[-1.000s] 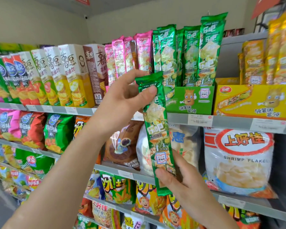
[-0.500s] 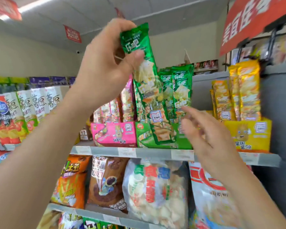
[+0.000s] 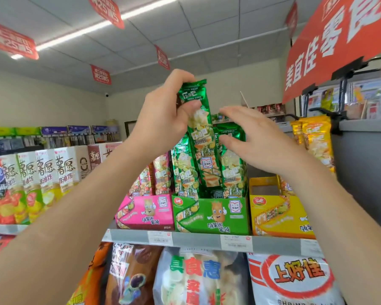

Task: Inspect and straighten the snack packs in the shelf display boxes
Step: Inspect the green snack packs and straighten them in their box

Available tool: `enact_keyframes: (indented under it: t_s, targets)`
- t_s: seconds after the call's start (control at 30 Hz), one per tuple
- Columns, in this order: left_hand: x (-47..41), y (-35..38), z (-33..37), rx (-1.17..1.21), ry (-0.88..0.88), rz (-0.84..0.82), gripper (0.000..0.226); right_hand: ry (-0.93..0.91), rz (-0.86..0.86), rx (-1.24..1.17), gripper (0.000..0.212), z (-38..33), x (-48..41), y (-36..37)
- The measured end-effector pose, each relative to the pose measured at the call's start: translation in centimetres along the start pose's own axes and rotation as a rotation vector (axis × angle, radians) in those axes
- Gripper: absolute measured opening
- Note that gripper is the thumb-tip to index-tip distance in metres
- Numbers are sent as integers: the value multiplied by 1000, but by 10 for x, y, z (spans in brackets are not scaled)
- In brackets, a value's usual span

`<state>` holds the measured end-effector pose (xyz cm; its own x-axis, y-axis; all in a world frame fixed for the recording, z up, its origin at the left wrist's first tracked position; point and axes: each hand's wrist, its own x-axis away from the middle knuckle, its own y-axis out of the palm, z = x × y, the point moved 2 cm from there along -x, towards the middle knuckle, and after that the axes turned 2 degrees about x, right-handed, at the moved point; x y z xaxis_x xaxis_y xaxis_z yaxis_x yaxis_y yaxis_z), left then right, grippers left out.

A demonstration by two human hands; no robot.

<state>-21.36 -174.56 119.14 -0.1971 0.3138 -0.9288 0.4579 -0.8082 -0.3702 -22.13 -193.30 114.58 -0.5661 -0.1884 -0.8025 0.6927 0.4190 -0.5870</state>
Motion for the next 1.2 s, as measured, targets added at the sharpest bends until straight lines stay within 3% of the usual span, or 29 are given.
enact_keyframes:
  t_s: [0.1, 0.27, 0.4, 0.5, 0.6, 0.7, 0.8, 0.87, 1.03, 1.2]
  targets:
    - [2, 7, -9, 0, -42, -28, 27, 23, -78, 73, 51, 4, -4, 6]
    - [11, 22, -15, 1, -53, -153, 25, -7, 4, 29, 34, 7, -6, 4]
    - [18, 32, -15, -267, 45, -161, 28, -41, 8, 43, 34, 11, -7, 6]
    - [20, 34, -15, -311, 62, -241, 24, -71, -7, 23, 32, 12, -5, 8]
    - [16, 29, -11, -333, 62, -290, 38, -82, 28, 29, 33, 13, -4, 12]
    - [9, 24, -9, -164, -73, -311, 49, -90, 92, 45, 36, 12, -2, 16]
    - [-6, 26, -15, 38, -236, -244, 42, -106, 119, 58, 32, 12, -1, 19]
    - [-20, 31, -19, 17, -275, -240, 33, -107, 113, 55, 31, 12, 0, 20]
    - [-43, 52, -25, -136, -337, -607, 20, -106, 95, 46, 30, 14, 0, 18]
    - [-52, 57, -24, -219, -355, -715, 17, -110, 68, 96, 31, 17, -2, 17]
